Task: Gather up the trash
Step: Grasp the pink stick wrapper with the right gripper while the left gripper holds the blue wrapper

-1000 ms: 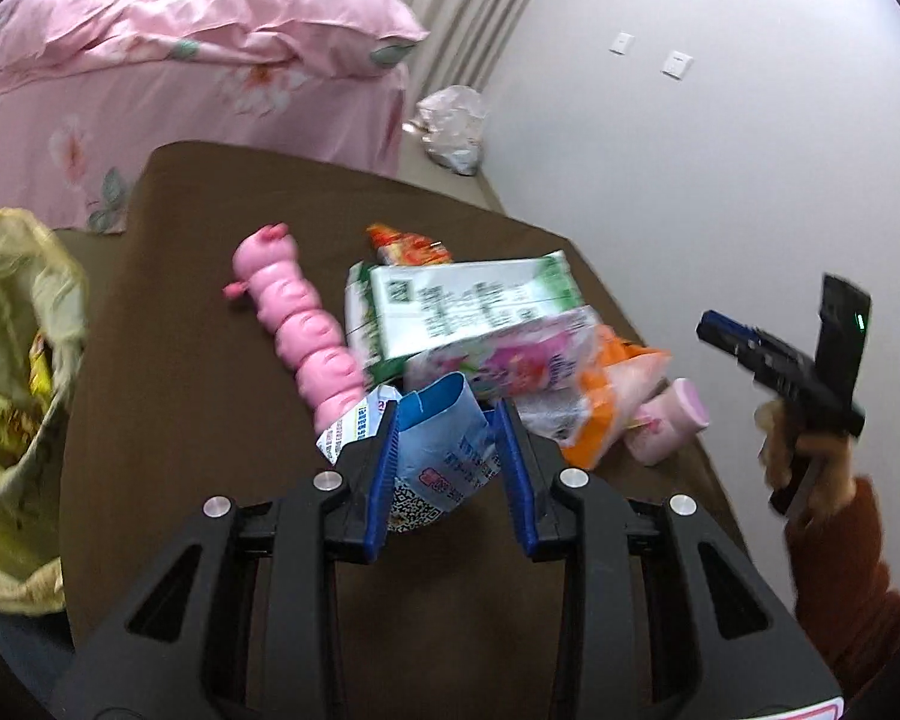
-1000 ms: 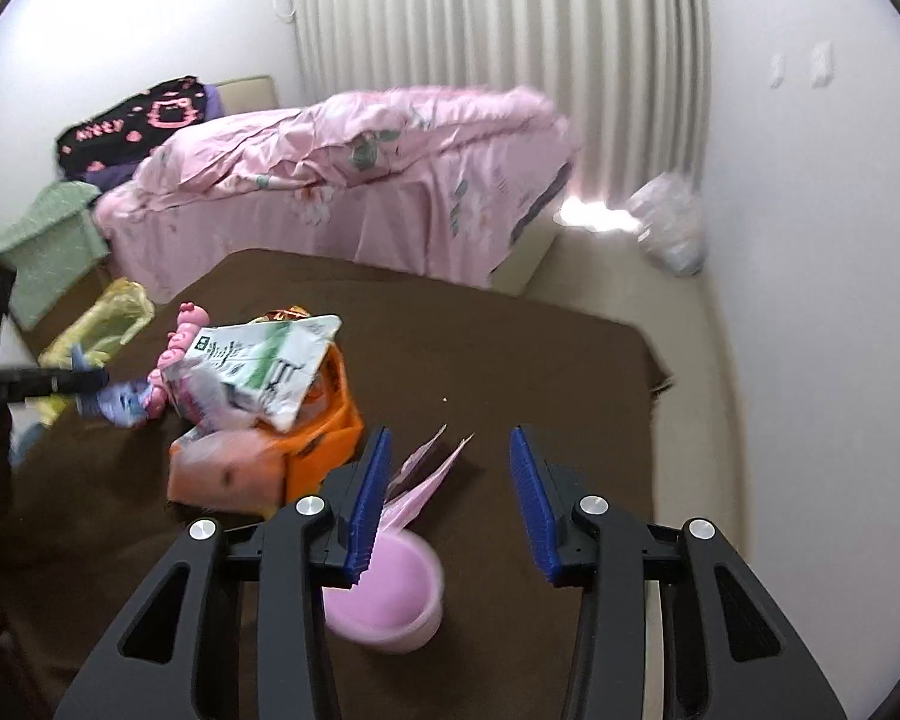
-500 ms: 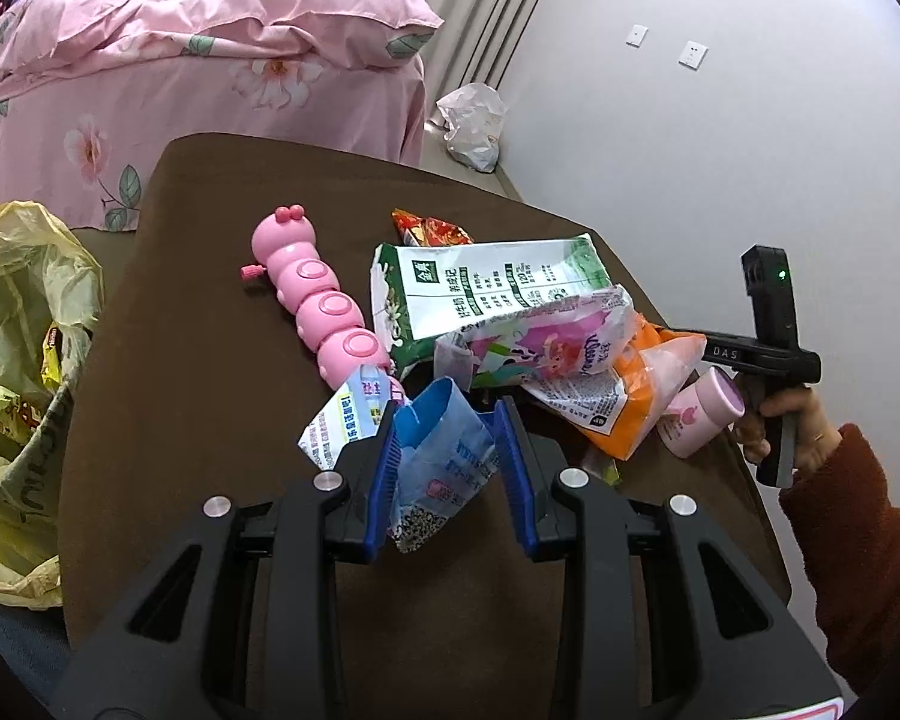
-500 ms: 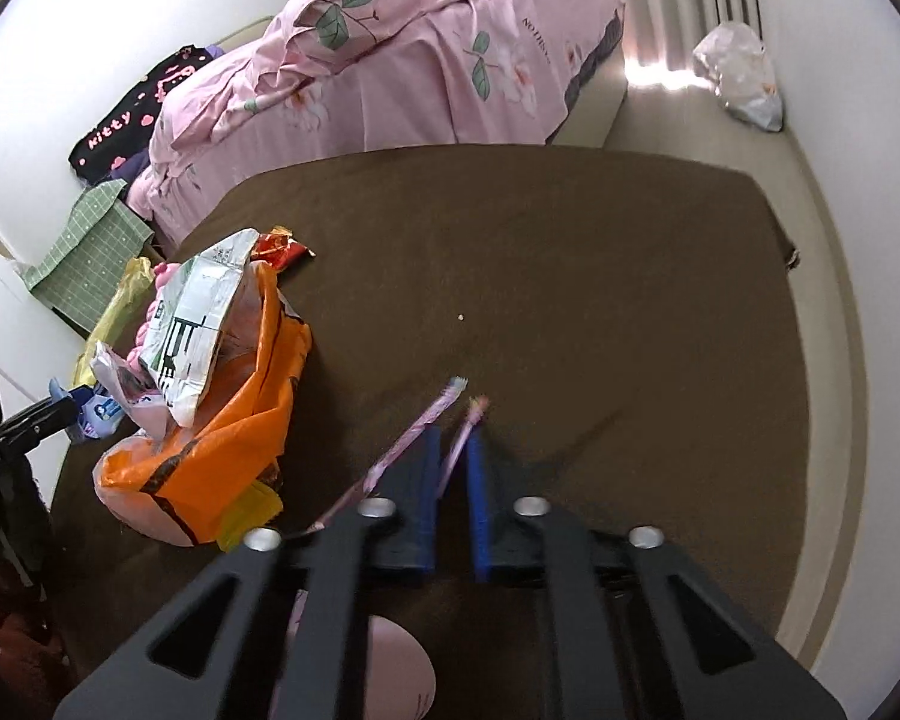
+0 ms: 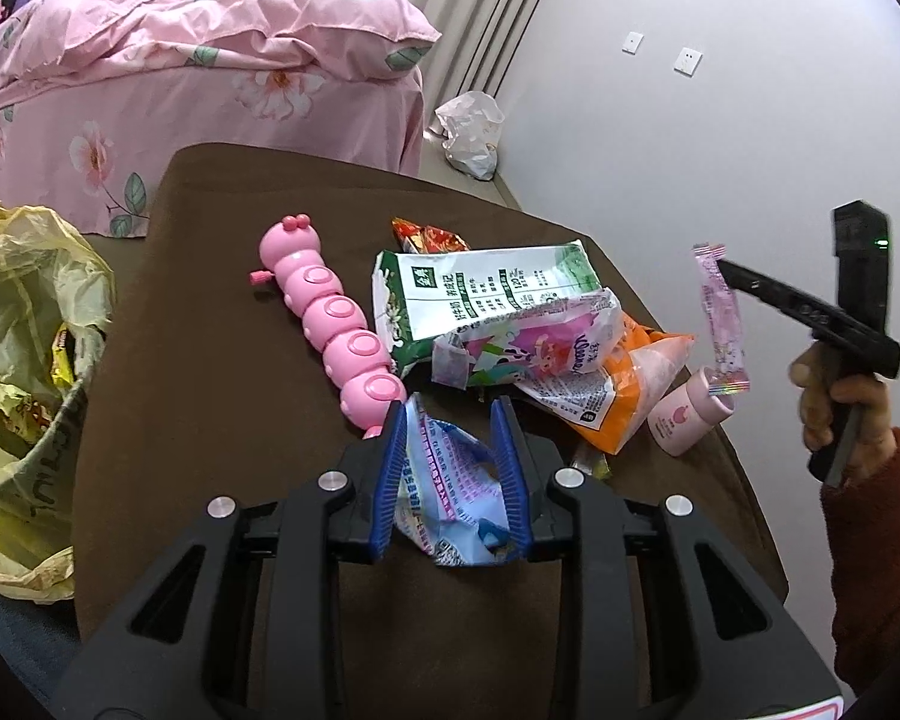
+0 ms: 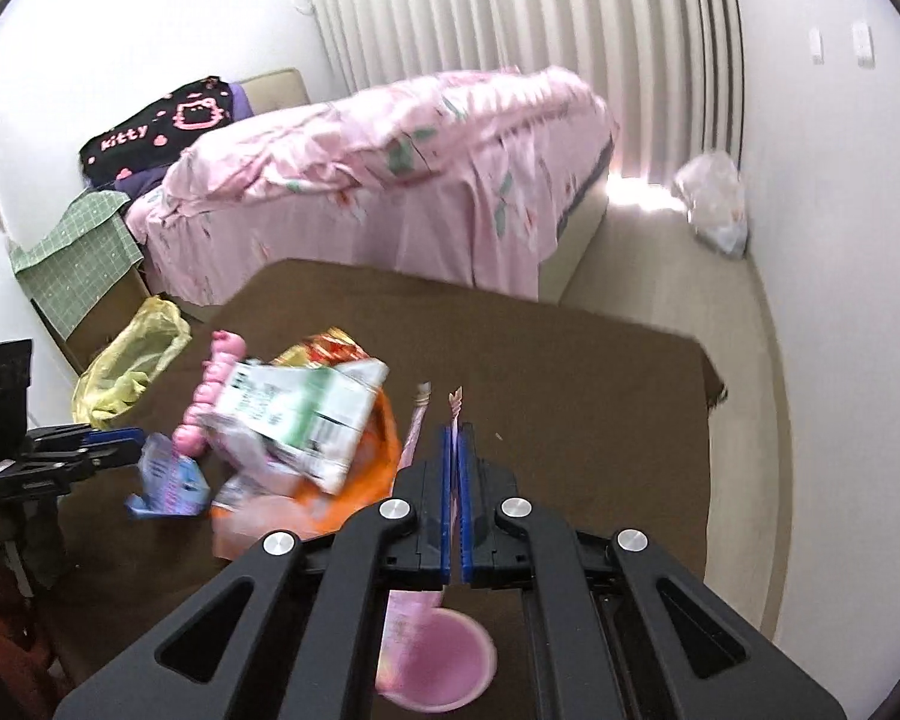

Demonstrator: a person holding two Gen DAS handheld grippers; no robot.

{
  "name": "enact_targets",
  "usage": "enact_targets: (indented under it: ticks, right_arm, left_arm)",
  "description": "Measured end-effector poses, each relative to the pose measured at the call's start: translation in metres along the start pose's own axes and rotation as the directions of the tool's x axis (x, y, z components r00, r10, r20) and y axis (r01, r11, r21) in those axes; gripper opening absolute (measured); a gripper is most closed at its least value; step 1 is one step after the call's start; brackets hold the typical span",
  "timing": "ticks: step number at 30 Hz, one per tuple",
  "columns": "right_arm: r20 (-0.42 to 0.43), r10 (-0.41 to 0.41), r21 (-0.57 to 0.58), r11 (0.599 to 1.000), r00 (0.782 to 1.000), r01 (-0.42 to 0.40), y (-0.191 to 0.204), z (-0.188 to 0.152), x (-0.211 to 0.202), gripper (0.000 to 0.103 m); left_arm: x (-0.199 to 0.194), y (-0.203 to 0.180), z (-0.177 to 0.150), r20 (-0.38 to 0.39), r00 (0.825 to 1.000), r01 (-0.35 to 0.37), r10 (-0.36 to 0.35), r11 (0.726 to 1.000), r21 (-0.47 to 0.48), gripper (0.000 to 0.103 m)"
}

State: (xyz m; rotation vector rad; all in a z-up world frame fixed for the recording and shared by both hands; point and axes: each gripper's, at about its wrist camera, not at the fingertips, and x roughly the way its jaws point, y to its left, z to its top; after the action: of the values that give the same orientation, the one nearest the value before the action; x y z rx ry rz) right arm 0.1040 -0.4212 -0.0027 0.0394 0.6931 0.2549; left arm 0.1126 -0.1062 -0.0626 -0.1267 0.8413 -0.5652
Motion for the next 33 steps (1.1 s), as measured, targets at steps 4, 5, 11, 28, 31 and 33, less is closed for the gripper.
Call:
enact_targets:
  ticks: [4,5,11,28,31,33]
  right_arm:
    - [0.045,0.003,-0.025,1.000,0.999,-0.002,0.025,0.003,-0.021,0.004]
    - [0.053,0.007,-0.022,1.000,0.999,-0.005,0.031,0.001,-0.026,0.004]
    - [0.030,0.063,0.005,0.998,0.998,-0.063,0.060,-0.027,-0.031,0.004]
    - [-0.128,-0.025,-0.047,0.999,0.992,0.019,0.092,-0.125,-0.014,0.041]
    - [-0.106,0.002,0.017,1.000,0.994,-0.001,0.087,-0.136,-0.031,0.052]
    - [-0.102,-0.035,0.037,0.999,0.994,0.039,0.086,-0.145,-0.040,0.053]
  left_arm:
    - [-0.012,0.003,-0.003,0.015,1.000,-0.012,0.012,1.000,0.002,0.028]
    - [-0.015,0.004,-0.004,0.018,1.000,-0.009,0.009,1.000,0.002,0.028]
    - [-0.022,0.008,-0.010,0.000,1.000,0.017,-0.017,1.000,0.006,0.043]
    - [0.008,0.006,-0.015,-0.051,0.998,-0.042,0.042,0.999,0.015,0.049]
    - [-0.002,0.011,-0.015,-0.033,0.999,-0.043,0.043,0.999,-0.002,0.049]
    - [-0.009,0.015,-0.016,-0.018,0.999,-0.047,0.046,0.999,-0.012,0.049]
